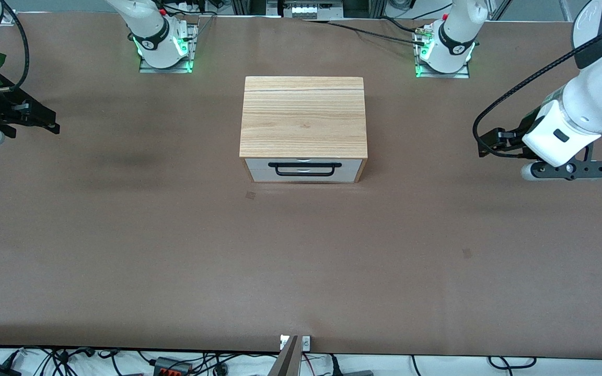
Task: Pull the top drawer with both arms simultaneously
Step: 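Move both grippers inward toward the black drawer handle from either side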
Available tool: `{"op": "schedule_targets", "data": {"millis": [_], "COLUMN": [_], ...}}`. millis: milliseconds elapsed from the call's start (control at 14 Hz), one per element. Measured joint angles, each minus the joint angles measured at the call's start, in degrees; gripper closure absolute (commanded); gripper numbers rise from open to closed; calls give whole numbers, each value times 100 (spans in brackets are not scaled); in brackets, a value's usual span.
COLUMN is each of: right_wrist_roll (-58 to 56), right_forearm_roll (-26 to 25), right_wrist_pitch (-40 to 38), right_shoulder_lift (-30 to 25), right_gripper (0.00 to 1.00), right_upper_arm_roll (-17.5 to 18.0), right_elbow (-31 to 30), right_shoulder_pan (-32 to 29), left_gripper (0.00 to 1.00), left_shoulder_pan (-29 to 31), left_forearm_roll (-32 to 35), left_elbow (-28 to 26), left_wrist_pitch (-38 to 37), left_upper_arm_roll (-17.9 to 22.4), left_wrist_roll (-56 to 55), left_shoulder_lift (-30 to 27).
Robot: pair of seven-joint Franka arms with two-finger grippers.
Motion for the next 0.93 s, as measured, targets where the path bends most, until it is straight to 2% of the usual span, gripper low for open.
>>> {"op": "schedule_targets", "data": {"millis": [286,429,571,929], "right_wrist_roll": [0,0,-9,-627], "right_forearm_roll": [123,429,1067,3321], "right_wrist_pitch": [-190,-307,-366,-428], "right_shoulder_lift": [215,409,618,1485], "right_gripper": [0,0,0,0], "right_upper_arm_roll": [12,27,30,46], "right_elbow": [-4,-5,-9,-37], "right_shoulder_pan": [3,20,26,36], "left_gripper": [0,0,0,0], "left_shoulder_pan": [-15,-31,-37,-45], "left_forearm_roll": [-143,-620,-1134,-2322], "left_elbow": [-20,-28,-45,-106], "left_wrist_pitch": [321,566,719,1109], "left_upper_arm_roll": [-151,-206,-213,-294], "left_wrist_roll": [0,0,0,314], "left_shoulder_lift": [263,432,619,1197]}}
